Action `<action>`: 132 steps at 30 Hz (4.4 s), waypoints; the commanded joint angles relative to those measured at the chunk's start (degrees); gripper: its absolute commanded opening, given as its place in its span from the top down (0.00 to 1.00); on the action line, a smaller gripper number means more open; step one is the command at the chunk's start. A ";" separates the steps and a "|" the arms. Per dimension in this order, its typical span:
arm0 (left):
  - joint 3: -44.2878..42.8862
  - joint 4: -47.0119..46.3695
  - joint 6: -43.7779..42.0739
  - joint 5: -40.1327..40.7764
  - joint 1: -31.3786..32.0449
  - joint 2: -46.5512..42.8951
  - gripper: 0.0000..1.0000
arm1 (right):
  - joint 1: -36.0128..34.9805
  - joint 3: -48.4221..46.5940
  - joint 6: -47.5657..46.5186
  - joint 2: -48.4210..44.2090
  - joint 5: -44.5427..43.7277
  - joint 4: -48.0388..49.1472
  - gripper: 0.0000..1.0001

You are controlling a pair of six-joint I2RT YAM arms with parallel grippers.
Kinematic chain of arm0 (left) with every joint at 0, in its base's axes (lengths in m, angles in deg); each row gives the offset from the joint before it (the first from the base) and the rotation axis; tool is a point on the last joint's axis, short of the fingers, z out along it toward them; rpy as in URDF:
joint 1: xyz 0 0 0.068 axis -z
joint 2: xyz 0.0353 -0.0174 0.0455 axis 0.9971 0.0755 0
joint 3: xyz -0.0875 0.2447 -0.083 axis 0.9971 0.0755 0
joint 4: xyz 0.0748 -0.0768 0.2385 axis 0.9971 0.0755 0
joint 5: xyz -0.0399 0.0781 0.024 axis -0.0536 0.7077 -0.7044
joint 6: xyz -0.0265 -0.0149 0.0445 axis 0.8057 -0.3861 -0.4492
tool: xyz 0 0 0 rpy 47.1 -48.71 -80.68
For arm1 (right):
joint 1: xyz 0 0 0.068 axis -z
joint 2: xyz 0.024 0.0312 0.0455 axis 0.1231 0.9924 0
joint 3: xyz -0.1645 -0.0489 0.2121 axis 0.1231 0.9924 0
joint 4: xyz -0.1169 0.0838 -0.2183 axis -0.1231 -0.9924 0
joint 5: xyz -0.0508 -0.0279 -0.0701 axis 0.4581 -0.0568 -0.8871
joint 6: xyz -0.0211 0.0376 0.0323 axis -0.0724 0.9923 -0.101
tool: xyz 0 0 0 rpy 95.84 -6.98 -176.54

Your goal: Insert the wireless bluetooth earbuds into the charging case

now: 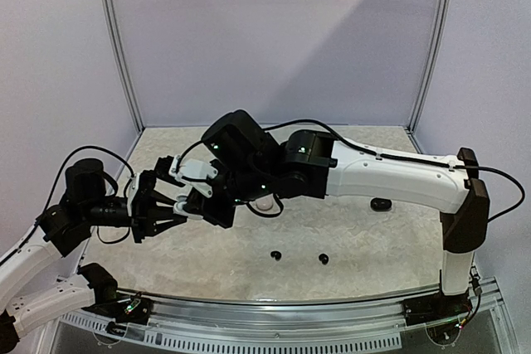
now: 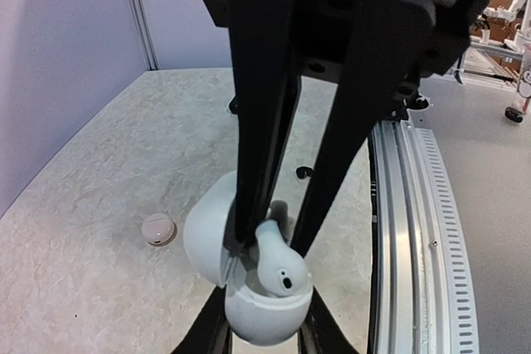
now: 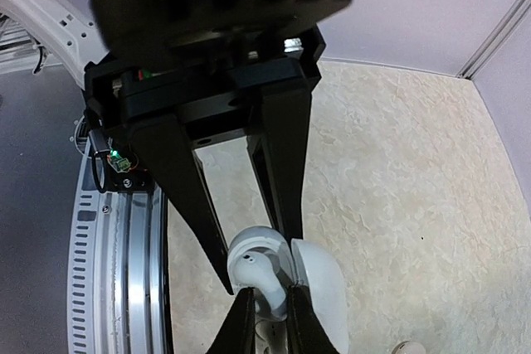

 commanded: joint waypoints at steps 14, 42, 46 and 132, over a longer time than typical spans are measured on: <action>-2.74 -11.21 10.97 0.33 1.24 0.08 1.00 | -0.17 -0.53 0.75 3.58 2.82 -3.18 1.00; -3.57 -6.13 4.35 2.27 2.21 0.23 1.00 | -0.24 -8.85 0.55 8.40 -3.02 -12.28 0.87; -3.07 -5.50 3.76 1.27 2.30 0.19 1.00 | -0.25 -8.83 0.37 7.72 -2.28 -11.14 0.84; -0.67 -25.20 14.98 -1.37 2.65 10.34 1.00 | 8.22 1.49 -3.00 -2.29 16.48 -1.40 0.84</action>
